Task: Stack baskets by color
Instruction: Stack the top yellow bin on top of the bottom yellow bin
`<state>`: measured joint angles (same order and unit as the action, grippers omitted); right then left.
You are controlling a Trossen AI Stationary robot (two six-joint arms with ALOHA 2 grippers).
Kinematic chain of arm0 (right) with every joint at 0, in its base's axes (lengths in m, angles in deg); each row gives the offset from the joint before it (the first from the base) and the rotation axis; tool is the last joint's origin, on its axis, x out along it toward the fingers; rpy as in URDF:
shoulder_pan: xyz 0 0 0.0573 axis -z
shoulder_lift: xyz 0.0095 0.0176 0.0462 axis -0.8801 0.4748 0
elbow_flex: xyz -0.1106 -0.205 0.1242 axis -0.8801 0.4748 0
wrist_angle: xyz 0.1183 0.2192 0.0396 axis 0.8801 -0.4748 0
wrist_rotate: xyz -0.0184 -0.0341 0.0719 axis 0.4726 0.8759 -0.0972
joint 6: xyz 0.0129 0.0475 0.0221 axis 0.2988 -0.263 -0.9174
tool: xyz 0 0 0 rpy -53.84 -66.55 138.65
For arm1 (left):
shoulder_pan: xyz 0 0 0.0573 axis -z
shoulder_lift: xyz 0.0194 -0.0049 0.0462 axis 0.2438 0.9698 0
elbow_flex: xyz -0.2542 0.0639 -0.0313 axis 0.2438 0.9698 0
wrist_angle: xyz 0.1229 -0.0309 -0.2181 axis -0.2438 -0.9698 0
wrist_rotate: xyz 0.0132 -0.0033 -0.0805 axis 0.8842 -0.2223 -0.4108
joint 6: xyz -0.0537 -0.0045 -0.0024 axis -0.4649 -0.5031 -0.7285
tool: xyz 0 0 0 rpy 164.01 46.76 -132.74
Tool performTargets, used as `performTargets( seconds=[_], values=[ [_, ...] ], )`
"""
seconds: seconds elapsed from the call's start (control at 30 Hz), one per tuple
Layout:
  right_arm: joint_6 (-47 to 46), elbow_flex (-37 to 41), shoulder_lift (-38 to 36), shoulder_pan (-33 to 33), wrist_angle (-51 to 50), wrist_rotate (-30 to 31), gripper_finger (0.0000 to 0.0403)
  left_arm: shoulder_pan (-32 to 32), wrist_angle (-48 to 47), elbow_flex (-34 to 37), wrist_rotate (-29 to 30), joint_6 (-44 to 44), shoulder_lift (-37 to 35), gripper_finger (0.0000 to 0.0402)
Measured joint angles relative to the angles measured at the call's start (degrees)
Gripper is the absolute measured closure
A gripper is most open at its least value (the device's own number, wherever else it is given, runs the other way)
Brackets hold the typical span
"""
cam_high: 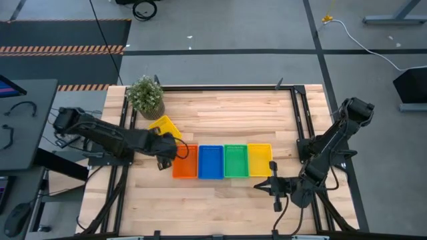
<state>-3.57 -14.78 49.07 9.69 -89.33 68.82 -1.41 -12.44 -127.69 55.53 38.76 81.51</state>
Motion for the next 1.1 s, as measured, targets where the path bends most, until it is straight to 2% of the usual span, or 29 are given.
performTargets(
  seconds=[0.13, 0.37, 0.5, 0.63, 0.7, 0.73, 0.93, 1.0, 1.1],
  values=[
    [0.08, 0.0, 0.58, 0.77, 0.28, 0.01, 0.0395, 0.01, 8.1, 6.48, 1.01, 3.8, -0.99, 0.0186],
    [0.87, 0.0, 0.41, 2.24, 1.56, 0.01, 0.0394, 0.47, 9.07, 9.85, 3.69, 1.04, 0.34, 0.0198],
    [3.43, 0.0, 0.41, 3.11, 3.13, 0.16, 0.0394, 1.05, 9.21, 9.88, 3.69, 1.04, 0.37, 0.0245],
    [4.74, 0.0, 0.41, 5.04, 5.79, 1.33, 0.0394, 1.41, 7.98, 9.35, 2.61, 1.47, 0.37, 0.0334],
    [4.71, 0.0, 0.41, 6.72, 8.1, 0.55, 0.0394, 1.45, 3.6, 7.32, 2.1, 2.14, 0.37, 0.0379],
    [5.57, 0.0, 0.41, 7.69, 9.4, -0.83, 0.0394, 1.45, 0.71, 5.7, 2.26, 2.16, 0.4, 0.0385],
    [14.86, 0.0, 0.41, 13.67, 16.72, -12.78, 0.0392, 2.38, -20.11, -11.09, 6.05, 1.33, 0.42, 0.0389],
    [17.67, 0.0, 0.19, 14.92, 17.72, -13.7, 0.0388, 3.44, -22.4, -17.6, 6.25, 1.34, 0.42, 0.0389],
    [20.8, 0.0, -1.04, 16.04, 17.75, -14.14, 0.0378, 5.41, -19.35, -25.18, 6.75, 1.47, 0.62, 0.0389]
  ],
)
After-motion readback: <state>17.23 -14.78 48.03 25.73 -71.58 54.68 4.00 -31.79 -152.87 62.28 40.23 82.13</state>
